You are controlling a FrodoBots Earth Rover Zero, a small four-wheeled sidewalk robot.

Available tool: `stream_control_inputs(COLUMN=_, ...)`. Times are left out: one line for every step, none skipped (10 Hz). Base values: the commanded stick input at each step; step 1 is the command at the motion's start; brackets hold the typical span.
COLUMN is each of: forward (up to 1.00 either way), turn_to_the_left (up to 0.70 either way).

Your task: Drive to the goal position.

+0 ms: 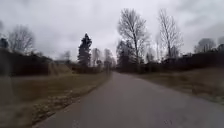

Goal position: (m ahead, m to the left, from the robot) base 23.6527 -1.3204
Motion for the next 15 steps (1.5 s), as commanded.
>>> stream_control_inputs(forward=0.7, turn_to_the_left=-0.14)
stream_control_inputs(forward=0.7, turn_to_the_left=-0.14)
stream_control_inputs(forward=0.7, turn_to_the_left=-0.09)
stream_control_inputs(forward=0.7, turn_to_the_left=-0.02)
stream_control_inputs(forward=0.7, turn_to_the_left=0.0)
stream_control_inputs(forward=0.7, turn_to_the_left=0.0)
stream_control_inputs(forward=0.7, turn_to_the_left=0.0)
stream_control_inputs(forward=0.7, turn_to_the_left=0.0)
stream_control_inputs(forward=0.7, turn_to_the_left=0.0)
stream_control_inputs(forward=0.7, turn_to_the_left=0.0)
stream_control_inputs(forward=0.7, turn_to_the_left=-0.02)
stream_control_inputs(forward=0.7, turn_to_the_left=-0.08)
stream_control_inputs(forward=0.7, turn_to_the_left=-0.13)
stream_control_inputs(forward=0.7, turn_to_the_left=-0.14)
stream_control_inputs(forward=0.7, turn_to_the_left=-0.09)
